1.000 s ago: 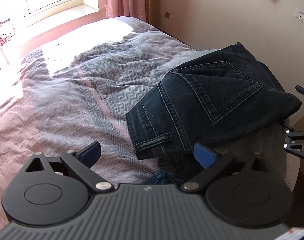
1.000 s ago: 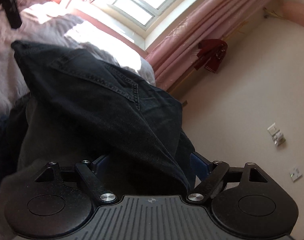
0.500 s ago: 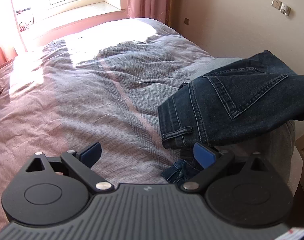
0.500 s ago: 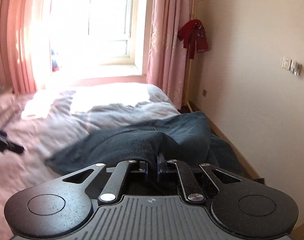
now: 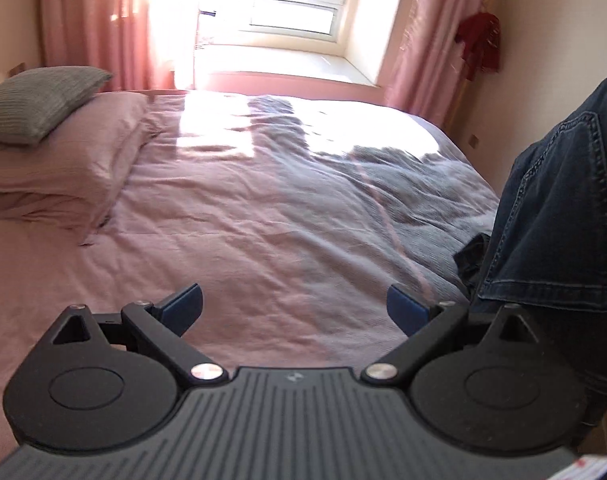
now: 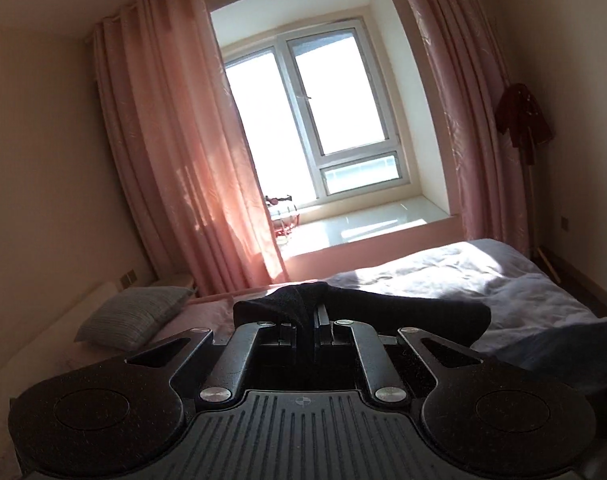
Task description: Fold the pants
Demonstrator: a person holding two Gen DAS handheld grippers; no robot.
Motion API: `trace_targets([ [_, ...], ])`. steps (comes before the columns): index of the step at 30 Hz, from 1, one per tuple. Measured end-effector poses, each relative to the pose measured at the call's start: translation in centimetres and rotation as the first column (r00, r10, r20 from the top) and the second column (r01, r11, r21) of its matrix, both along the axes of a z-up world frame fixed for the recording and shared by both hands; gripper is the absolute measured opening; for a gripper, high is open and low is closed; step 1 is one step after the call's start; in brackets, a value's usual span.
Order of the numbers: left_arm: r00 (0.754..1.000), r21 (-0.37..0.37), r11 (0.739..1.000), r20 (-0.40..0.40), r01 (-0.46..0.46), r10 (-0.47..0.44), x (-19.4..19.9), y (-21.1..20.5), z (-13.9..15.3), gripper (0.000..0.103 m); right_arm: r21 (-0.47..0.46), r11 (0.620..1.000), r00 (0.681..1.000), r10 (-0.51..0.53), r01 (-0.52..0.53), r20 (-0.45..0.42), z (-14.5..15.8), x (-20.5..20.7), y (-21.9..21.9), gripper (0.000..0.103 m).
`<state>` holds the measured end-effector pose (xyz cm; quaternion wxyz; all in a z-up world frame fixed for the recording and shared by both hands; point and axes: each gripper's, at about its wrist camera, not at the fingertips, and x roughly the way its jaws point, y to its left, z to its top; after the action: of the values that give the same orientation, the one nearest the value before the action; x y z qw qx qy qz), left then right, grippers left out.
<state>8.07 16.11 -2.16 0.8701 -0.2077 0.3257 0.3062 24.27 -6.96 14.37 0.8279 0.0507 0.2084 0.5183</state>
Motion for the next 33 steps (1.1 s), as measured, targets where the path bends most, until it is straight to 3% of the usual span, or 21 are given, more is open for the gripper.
trace_targets([
  [5,0.977,0.046,0.977,0.063,-0.206,0.203,-14.4,5.8,3.7,0.097,0.143,0.989,0.999,0.044,-0.041,-0.017,4.5,-7.9,6.5,0.004],
  [8,0.939,0.132,0.930,0.077,-0.342,0.335,-22.7,8.4,6.2,0.096,0.261,0.965,0.992,0.046,-0.014,-0.116,7.3,-12.3,9.9,0.004],
  [10,0.925,0.197,0.904,0.078,-0.380,0.372,-27.2,9.5,7.8,0.097,0.338,0.941,0.979,0.049,0.021,-0.197,9.3,-14.5,11.6,0.004],
  [11,0.920,0.196,0.899,0.083,-0.391,0.382,-29.3,10.2,8.4,0.097,0.365,0.930,0.976,0.049,0.033,-0.211,9.9,-15.4,12.2,0.004],
  [14,0.906,0.188,0.887,0.102,-0.422,0.410,-33.9,11.6,9.4,0.097,0.369,0.927,0.971,0.027,0.065,-0.239,11.5,-17.8,13.3,0.004],
  [16,0.898,0.211,0.873,0.085,-0.439,0.431,-35.8,11.9,9.4,0.097,0.306,0.951,0.969,0.028,0.051,-0.246,10.9,-19.0,14.2,0.004],
  [18,0.899,0.202,0.877,0.065,-0.437,0.433,-37.2,11.8,8.7,0.097,0.163,0.987,0.971,0.046,-0.007,-0.233,8.5,-20.3,14.4,0.005],
  [20,0.906,0.166,0.892,0.027,-0.421,0.422,-37.9,11.7,7.4,0.097,-0.090,0.987,0.959,0.106,-0.133,-0.262,2.6,-22.4,15.2,0.013],
  [21,0.909,0.151,0.899,-0.006,-0.411,0.416,-38.2,11.7,6.6,0.097,-0.199,0.960,0.946,0.132,-0.196,-0.296,-0.2,-22.7,15.8,0.026],
  [22,0.911,0.138,0.906,-0.047,-0.400,0.409,-38.2,11.5,5.7,0.097,-0.335,0.899,0.917,0.151,-0.283,-0.370,-4.6,-23.9,16.3,0.041],
  [23,0.912,0.125,0.914,-0.093,-0.386,0.399,-38.1,11.3,4.7,0.097,-0.414,0.843,0.887,0.145,-0.342,-0.437,-8.1,-24.5,16.5,0.042],
  [25,0.907,0.098,0.926,-0.188,-0.365,0.377,-37.8,10.6,2.6,0.097,-0.483,0.783,0.839,0.089,-0.392,-0.537,-14.1,-24.7,15.8,0.042],
  [27,0.893,0.067,0.932,-0.269,-0.356,0.361,-37.6,9.4,0.5,0.097,-0.512,0.759,0.821,0.050,-0.401,-0.569,-17.5,-24.5,15.2,0.042],
  [33,0.867,-0.045,0.928,-0.377,-0.369,0.327,-37.0,6.8,-3.7,0.097,-0.555,0.717,0.865,0.135,-0.421,-0.482,-20.5,-24.7,15.1,0.043],
])
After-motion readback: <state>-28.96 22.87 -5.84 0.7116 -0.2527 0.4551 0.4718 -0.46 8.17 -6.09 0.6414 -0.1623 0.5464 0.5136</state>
